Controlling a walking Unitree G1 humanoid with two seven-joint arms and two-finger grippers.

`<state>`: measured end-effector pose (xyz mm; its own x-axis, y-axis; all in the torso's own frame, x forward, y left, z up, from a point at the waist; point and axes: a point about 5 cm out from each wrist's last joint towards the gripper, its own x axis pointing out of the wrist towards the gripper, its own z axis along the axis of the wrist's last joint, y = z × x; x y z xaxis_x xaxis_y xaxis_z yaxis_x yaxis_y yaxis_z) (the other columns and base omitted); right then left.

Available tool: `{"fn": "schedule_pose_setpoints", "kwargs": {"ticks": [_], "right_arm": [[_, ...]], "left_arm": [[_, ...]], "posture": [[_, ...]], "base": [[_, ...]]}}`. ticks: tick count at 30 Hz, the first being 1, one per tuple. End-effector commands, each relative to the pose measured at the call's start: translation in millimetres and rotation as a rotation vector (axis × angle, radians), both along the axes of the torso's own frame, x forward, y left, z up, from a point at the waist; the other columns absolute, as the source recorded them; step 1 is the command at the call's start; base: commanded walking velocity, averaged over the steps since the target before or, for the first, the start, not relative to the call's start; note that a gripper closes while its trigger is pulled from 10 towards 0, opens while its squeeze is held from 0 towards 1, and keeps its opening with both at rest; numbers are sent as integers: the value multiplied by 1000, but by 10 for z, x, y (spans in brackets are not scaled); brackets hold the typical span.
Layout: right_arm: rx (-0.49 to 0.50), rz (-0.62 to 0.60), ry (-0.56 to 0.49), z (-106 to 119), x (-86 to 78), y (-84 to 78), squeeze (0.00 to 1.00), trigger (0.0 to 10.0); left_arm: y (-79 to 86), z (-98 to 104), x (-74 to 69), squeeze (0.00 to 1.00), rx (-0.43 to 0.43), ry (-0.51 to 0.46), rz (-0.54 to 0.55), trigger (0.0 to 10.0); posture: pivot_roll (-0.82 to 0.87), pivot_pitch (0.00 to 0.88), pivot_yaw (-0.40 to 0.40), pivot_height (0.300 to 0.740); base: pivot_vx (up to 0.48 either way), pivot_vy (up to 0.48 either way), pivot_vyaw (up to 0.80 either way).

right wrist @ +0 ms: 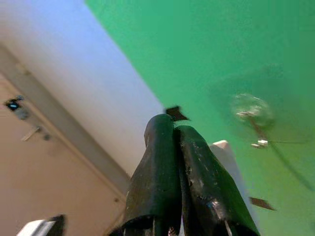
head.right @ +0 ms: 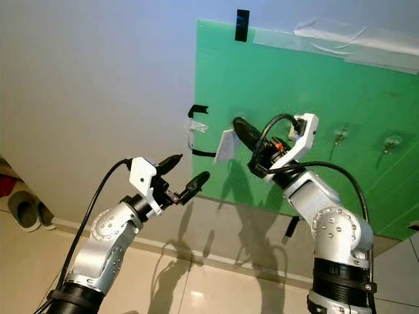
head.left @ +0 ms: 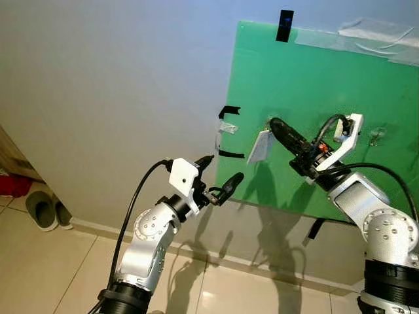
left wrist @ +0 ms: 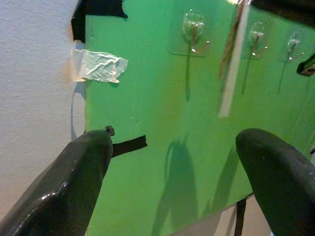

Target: Hang keys on a hook

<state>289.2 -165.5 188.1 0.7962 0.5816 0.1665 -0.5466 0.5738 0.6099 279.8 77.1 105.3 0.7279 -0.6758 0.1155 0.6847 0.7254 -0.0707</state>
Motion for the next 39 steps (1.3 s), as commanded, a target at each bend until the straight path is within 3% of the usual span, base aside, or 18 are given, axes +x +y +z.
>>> {"fn": "schedule_pose_setpoints", "kwargs": {"ticks": [1,10,16,24,39], "right_arm": [[10,9,-21,76,-26,-33,0,10000],[22,-19,16,67,-5,-93,0,10000],[24,-100,105,-128,77,-202,0,10000],[32,-114,140,-222,128,-174,0,10000],[22,-94,114,-181,174,-100,0,10000]], "left_arm": [[-40,35,19,0,-1,-5,-14,10000],[-52,22,17,0,-4,2,-14,10000],[-128,26,-36,0,10,-13,-82,10000],[-173,47,-54,0,18,-27,-110,10000],[-170,63,-61,0,19,-31,-117,10000]], "posture": [[-81,0,-16,740],[-85,0,-17,740],[-82,0,-21,740],[-75,0,-24,740],[-71,0,-22,740]], "base": [[0,0,0],[0,0,0],[0,0,0],[0,0,0],[0,0,0]]}}
